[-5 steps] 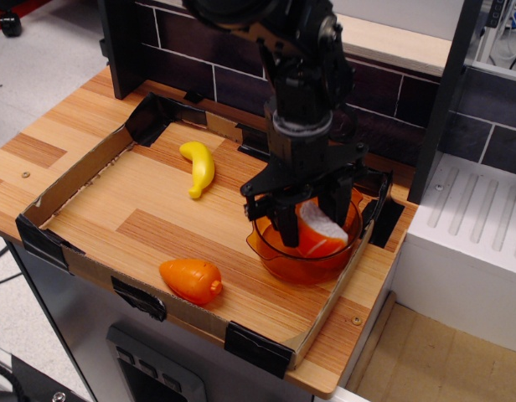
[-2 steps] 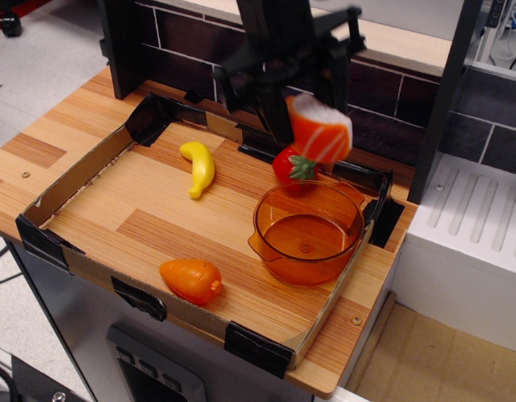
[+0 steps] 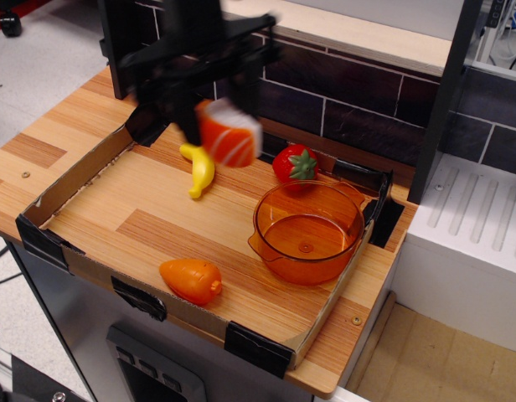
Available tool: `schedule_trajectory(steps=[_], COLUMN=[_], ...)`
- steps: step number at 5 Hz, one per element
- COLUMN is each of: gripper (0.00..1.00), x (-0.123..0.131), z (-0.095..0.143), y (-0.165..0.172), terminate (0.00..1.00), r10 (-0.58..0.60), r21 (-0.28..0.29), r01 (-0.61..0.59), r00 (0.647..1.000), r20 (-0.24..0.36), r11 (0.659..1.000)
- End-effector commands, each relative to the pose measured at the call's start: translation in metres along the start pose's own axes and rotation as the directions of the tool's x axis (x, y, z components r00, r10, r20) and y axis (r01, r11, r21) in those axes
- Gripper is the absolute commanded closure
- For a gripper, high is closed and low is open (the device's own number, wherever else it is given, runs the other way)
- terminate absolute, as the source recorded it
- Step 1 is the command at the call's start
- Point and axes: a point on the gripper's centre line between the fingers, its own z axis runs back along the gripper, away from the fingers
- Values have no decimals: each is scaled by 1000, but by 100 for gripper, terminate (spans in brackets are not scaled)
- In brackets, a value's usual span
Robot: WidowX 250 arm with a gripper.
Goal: Take sushi out of pot
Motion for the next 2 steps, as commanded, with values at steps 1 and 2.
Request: schedule_trajectory(steps=[1, 2], gripper=[100, 100], x=[41, 42], z=[-25, -45], y=[27, 31], terminate=[0, 0], r10=[64, 134], r21=[-17, -30], r01=[-64, -132], r00=[996, 986], r20=[65, 97], r11=[998, 991])
